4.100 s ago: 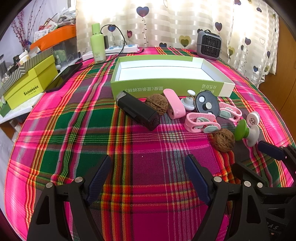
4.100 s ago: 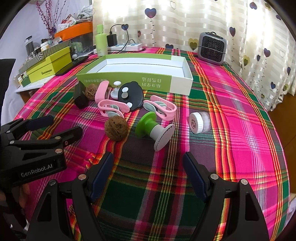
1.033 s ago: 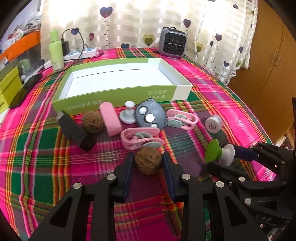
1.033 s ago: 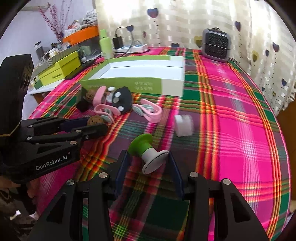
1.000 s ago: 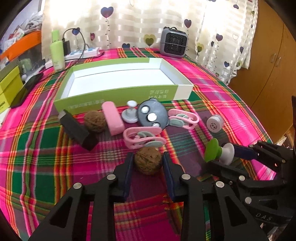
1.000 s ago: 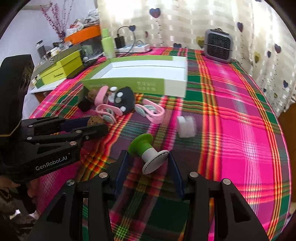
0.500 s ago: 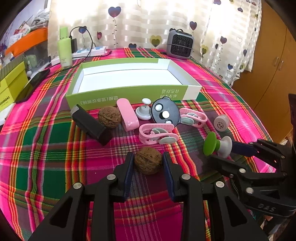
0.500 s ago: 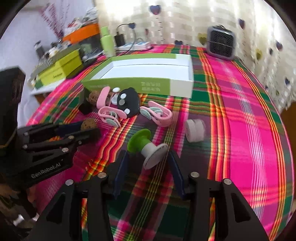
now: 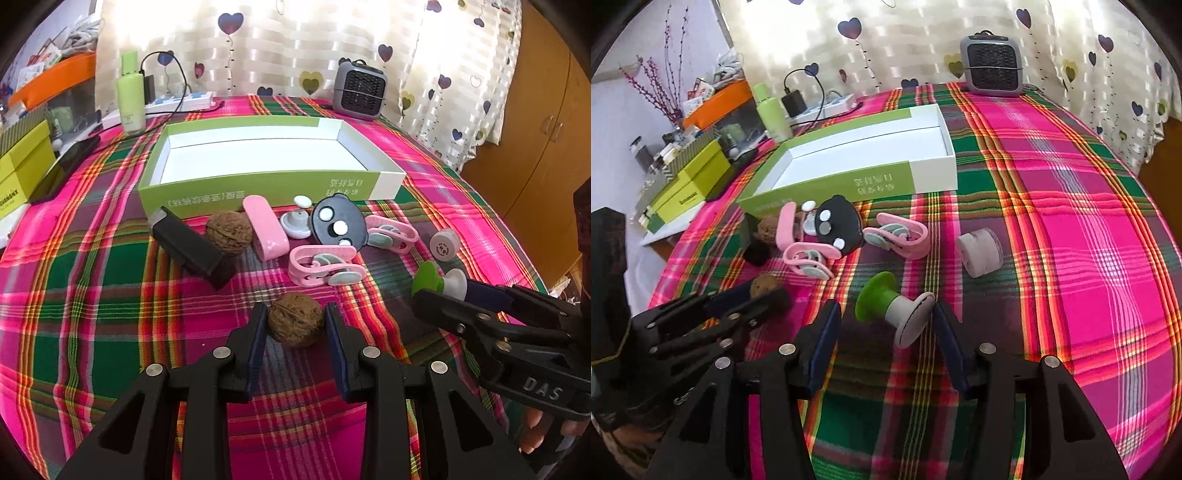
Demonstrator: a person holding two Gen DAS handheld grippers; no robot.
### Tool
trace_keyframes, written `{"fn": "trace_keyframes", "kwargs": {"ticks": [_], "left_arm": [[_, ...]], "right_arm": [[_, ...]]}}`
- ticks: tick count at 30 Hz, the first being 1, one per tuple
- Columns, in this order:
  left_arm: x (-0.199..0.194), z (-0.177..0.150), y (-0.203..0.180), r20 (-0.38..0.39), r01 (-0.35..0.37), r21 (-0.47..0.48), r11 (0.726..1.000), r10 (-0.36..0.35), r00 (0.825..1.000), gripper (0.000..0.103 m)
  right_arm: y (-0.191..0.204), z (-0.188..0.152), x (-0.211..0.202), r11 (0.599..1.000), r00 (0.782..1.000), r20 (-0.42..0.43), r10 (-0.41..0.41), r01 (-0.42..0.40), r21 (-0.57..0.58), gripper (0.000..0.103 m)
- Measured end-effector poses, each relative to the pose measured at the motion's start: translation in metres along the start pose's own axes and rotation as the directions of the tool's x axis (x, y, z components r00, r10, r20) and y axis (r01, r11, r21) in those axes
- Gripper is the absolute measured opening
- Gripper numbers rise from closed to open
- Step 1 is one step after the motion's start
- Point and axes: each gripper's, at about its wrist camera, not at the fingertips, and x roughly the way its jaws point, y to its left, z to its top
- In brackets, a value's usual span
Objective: Organize objects
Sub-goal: 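Lift the spool holder with the right tool while the left tool lifts the walnut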
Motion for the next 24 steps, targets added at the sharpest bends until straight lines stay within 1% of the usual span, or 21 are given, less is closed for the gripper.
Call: {"fn": "trace_keyframes", "kwargs": {"ticks": [5, 11, 13, 18, 21, 24], "left_arm": [[-0.0002, 0.0002, 0.0015, -0.001, 0.002, 0.000, 1.000, -0.002, 1.000, 0.029], [-0.0011, 0.0006, 0.0037, 0.000, 0.008, 0.007, 1.000, -0.008, 1.000, 0.030], [-0.0016, 0.0004, 0.0049, 0.001, 0.016, 0.003, 1.000, -0.016, 1.000, 0.030], [-0.0017, 0.0008, 0.0057, 0.002, 0.016, 0.005, 1.000, -0.016, 1.000, 0.030], [-0.0016, 0.0005, 0.0052, 0.002, 0.016, 0.003, 1.000, -0.016, 1.000, 0.030], [-0.0016, 0.0004, 0.0055, 0.001, 0.015, 0.004, 1.000, -0.015, 1.000, 0.030]], "right_arm": [[0.0003, 0.0027, 0.0052, 0.999, 1.000, 0.003, -0.026, 0.026, 0.021, 0.053], [0.0031, 0.0053, 0.0075, 0.997, 0.997, 0.019, -0.075, 0.075, 0.006, 0.052], [0.0018, 0.0044, 0.0070, 0.996, 0.996, 0.022, -0.088, 0.088, 0.010, 0.048], [-0.0004, 0.0004, 0.0038, 0.996, 0.996, 0.026, -0.082, 0.081, 0.025, 0.048], [0.0002, -0.0015, 0.0023, 0.993, 0.993, 0.034, -0.110, 0.109, 0.038, 0.048], [0.0021, -0.0026, 0.0025, 0.991, 0.991, 0.046, -0.130, 0.128, 0.027, 0.048]]}}
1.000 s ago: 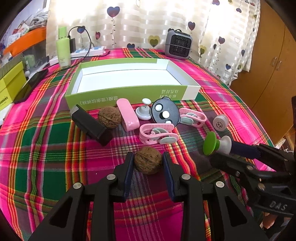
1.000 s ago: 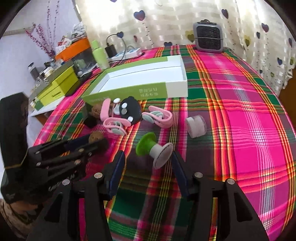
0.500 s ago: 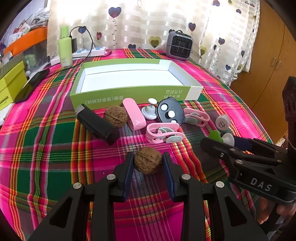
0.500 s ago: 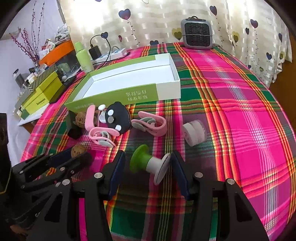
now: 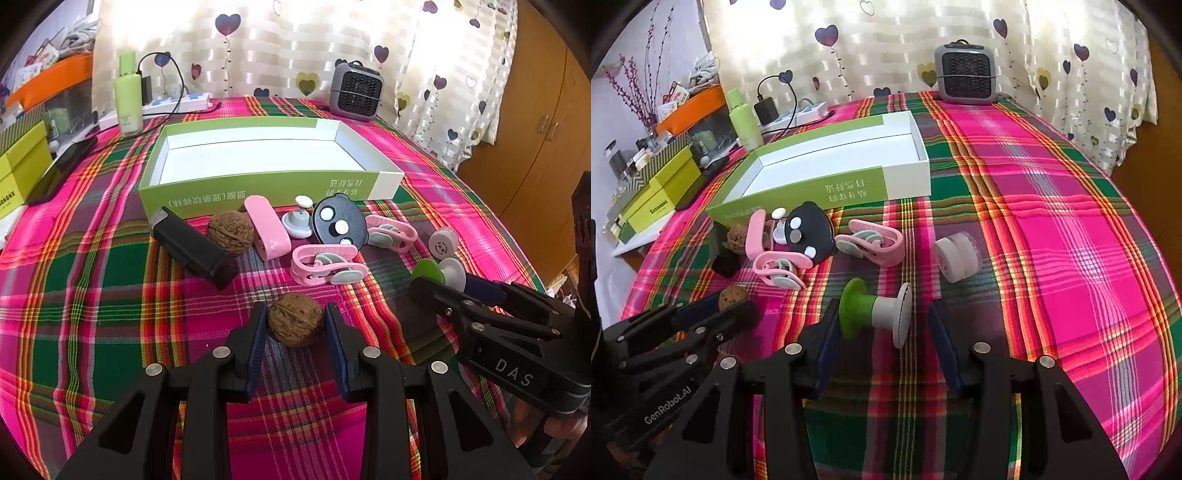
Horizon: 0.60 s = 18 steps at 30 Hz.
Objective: Organize objects
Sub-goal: 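Lift the spool holder with the right tool while the left tool lifts the walnut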
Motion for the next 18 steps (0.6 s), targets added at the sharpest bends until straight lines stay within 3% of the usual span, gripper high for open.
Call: {"fn": "trace_keyframes", "kwargs": {"ticks": [5, 10, 18], "left_arm": [[0.0000, -0.0001, 0.0001, 0.001, 0.002, -0.002, 1.000, -0.002, 1.000, 0.030], [0.0003, 0.0002, -0.0004, 0.000, 0.001, -0.001, 1.000, -0.001, 1.000, 0.030], [0.0002, 0.0007, 0.0005, 0.000, -0.004, 0.002, 1.000, 0.004, 1.000, 0.029]], "right_arm": [[0.0018, -0.0005, 0.0006, 0.999, 1.000, 0.007, -0.029, 0.030, -0.039, 0.048], [0.0031, -0.0001, 0.0015, 0.998, 1.000, 0.002, -0.019, 0.019, -0.067, 0.034], [0.0055, -0.0008, 0.0008, 0.995, 1.000, -0.002, -0.005, 0.005, -0.096, 0.033]]}}
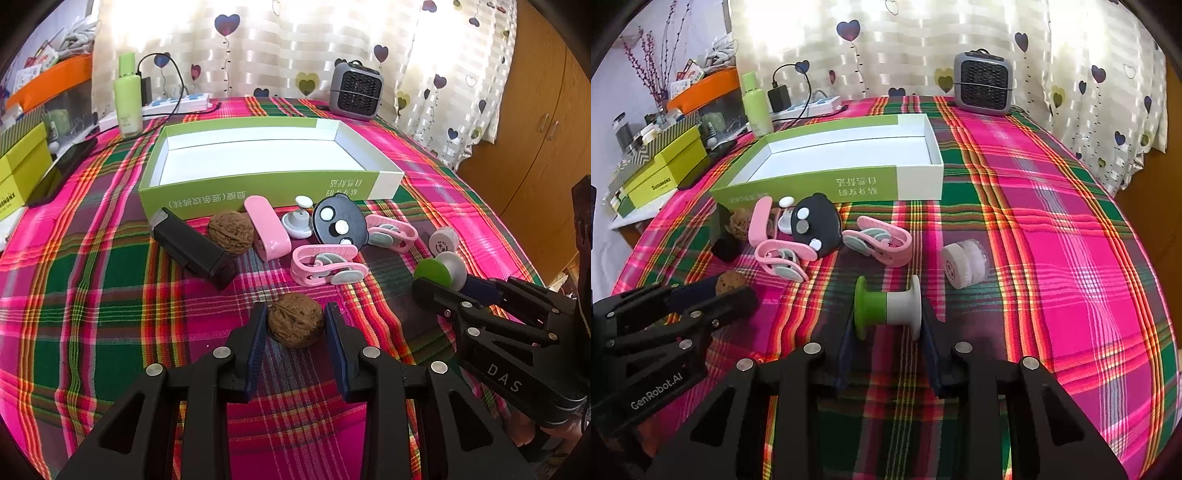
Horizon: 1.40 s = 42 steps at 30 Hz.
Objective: Organize objects
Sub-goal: 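Lift the spool holder with the right tool while the left tool lifts the walnut, then carry the spool holder and walnut over the white box tray with both tools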
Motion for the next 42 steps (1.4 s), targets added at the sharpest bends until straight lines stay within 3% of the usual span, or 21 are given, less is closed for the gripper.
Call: {"fn": "trace_keyframes", "kwargs": {"ticks": [21, 42], "left_arm": [[-0.020, 0.010, 0.004, 0.054, -0.039, 0.001, 0.999, 0.039, 0.998, 0.029], [-0.022, 0.060, 0.025, 0.110, -0.041, -0.012, 0.999, 0.042, 0.993, 0.029]], "right_arm": [[0.017, 0.018, -0.011, 0.993, 0.994, 0.045, 0.098, -0.095, -0.068, 0.033], [0.023, 0.065, -0.003, 0.986, 0.986, 0.078, 0.146, -0.138, -0.098, 0.033]]}}
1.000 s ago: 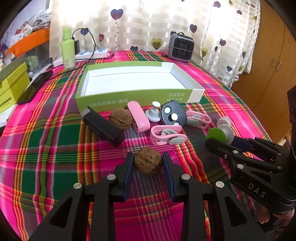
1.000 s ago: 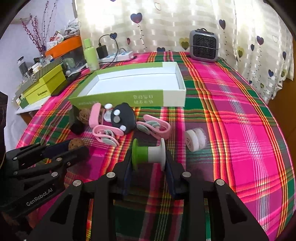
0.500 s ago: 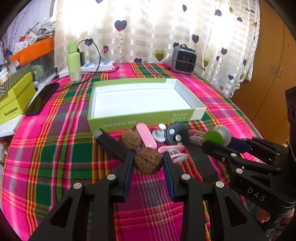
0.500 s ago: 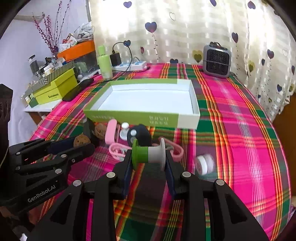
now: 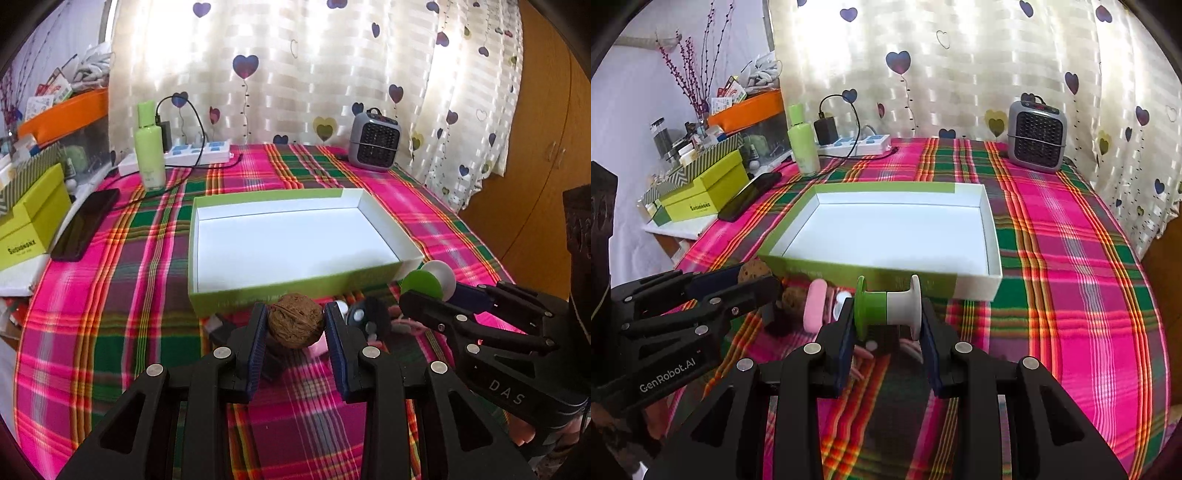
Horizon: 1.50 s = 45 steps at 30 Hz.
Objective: Organize objects
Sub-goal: 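Carry the spool holder and walnut over the white box tray with both tools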
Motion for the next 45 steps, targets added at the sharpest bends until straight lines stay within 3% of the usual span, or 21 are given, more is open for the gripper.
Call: {"fn": "trace_keyframes", "kwargs": {"ticks": [11, 26, 45], "left_arm": [[0.022, 0.037, 0.013, 0.016, 0.001, -0.002, 1.000, -0.001, 1.000, 0.029], [0.088, 0.074, 0.037, -0.061, -0.029, -0.013, 0.999, 0.028, 0.998, 0.029], [0.142, 0.092, 0.048, -0.147, -0.064, 0.008, 0.998, 0.064, 0.987, 0.029]], "right_arm": [[-0.008, 0.038, 0.023, 1.000, 1.000, 0.001, 0.003, -0.003, -0.011, 0.033], [-0.017, 0.078, 0.094, 1.000, 0.996, -0.089, -0.011, 0.008, -0.029, 0.033], [-0.026, 0.095, 0.150, 0.999, 0.984, -0.177, -0.032, 0.026, -0.036, 0.033]]}}
